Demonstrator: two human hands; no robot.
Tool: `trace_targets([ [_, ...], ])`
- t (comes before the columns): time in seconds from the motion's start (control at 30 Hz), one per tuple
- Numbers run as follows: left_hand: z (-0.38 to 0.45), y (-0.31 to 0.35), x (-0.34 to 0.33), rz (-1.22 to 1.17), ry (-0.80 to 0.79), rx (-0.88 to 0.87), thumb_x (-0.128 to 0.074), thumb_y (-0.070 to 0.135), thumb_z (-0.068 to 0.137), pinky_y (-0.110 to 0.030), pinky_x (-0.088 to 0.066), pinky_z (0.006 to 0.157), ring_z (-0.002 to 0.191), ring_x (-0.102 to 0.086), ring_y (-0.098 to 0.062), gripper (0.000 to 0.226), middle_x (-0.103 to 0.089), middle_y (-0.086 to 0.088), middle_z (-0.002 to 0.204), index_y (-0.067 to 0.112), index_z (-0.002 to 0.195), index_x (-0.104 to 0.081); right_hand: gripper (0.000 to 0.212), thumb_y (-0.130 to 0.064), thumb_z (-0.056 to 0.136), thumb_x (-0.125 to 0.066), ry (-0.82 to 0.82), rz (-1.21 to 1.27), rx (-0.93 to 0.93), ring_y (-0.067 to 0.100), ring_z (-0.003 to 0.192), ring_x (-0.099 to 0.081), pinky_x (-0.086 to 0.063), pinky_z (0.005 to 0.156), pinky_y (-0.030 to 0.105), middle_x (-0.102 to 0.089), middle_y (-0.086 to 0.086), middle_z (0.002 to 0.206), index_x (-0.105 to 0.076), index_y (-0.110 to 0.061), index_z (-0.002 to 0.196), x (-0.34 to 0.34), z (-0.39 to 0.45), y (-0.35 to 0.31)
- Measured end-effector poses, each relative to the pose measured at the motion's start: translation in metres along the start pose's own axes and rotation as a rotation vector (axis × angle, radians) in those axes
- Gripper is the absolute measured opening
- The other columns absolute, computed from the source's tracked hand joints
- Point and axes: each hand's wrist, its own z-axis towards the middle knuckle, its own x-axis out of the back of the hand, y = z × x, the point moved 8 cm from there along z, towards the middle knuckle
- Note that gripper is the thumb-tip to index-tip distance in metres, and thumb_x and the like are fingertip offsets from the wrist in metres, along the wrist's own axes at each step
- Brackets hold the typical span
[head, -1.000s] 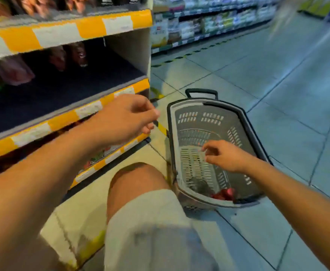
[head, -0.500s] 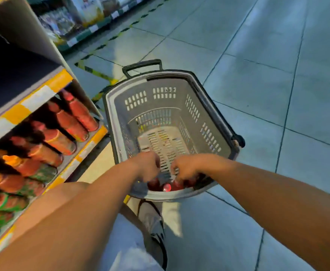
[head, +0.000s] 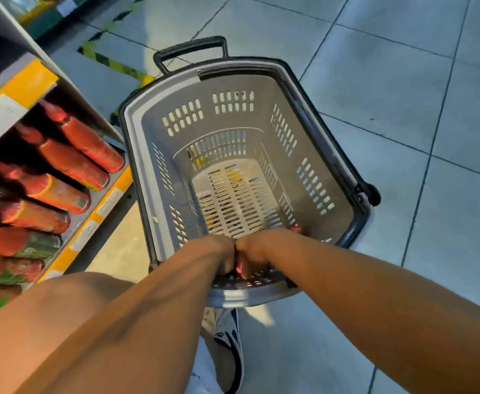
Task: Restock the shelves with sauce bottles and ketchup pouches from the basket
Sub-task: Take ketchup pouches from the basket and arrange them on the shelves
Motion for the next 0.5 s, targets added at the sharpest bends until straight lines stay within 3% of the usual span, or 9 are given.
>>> trace_targets([
  [0.07, 0.012, -0.003, -0.005, 0.002, -0.018, 0.032, -0.066, 0.017, 0.095, -0.036, -0.051, 0.1, 0.12, -0.064, -0.031, 0.037, -0.067, -0.014, 0.131, 0.009, 0.131, -0.064, 0.041, -0.02, 0.1, -0.066, -0.059, -0.044, -0.009, 0.032, 0.123, -0.059, -0.044, 0.1, 0.038, -0.062, 0.016, 0.136, -0.06, -0.006, 0.139, -0.007, 0.007, -0.002],
  [0.2, 0.025, -0.013, -0.003, -0.034, 0.008, 0.124, -0.065, 0.03, 0.094, -0.035, -0.052, 0.094, 0.116, -0.066, -0.029, 0.032, -0.069, -0.007, 0.127, 0.016, 0.122, -0.07, 0.045, -0.02, 0.096, -0.071, -0.038, -0.118, 0.018, 0.028, 0.118, -0.06, -0.039, 0.085, 0.031, -0.063, 0.013, 0.132, -0.06, -0.008, 0.138, 0.0, 0.011, -0.006],
  [0.3, 0.029, -0.017, -0.004, -0.036, -0.033, 0.16, -0.066, 0.034, 0.091, -0.033, -0.05, 0.086, 0.116, -0.066, -0.029, 0.037, -0.068, -0.007, 0.128, 0.02, 0.125, -0.07, 0.043, -0.019, 0.096, -0.069, -0.069, -0.185, 0.023, 0.028, 0.127, -0.057, -0.044, 0.099, 0.036, -0.06, 0.012, 0.135, -0.06, -0.009, 0.137, -0.005, 0.018, -0.007],
  [0.37, 0.033, -0.014, -0.009, -0.01, -0.092, 0.119, -0.064, 0.03, 0.094, -0.036, -0.05, 0.089, 0.119, -0.063, -0.029, 0.042, -0.065, -0.008, 0.133, 0.02, 0.135, -0.065, 0.042, -0.018, 0.099, -0.064, -0.135, -0.249, 0.007, 0.028, 0.132, -0.053, -0.043, 0.107, 0.04, -0.056, 0.012, 0.142, -0.058, -0.009, 0.14, -0.012, 0.019, -0.007],
  [0.5, 0.04, -0.01, -0.014, 0.021, -0.155, 0.063, -0.064, 0.024, 0.095, -0.037, -0.05, 0.093, 0.121, -0.062, -0.03, 0.049, -0.063, -0.011, 0.136, 0.017, 0.142, -0.057, 0.042, -0.015, 0.102, -0.059, -0.111, -0.295, 0.026, 0.026, 0.135, -0.05, -0.042, 0.107, 0.037, -0.052, 0.011, 0.147, -0.055, -0.009, 0.144, -0.008, 0.016, -0.009],
])
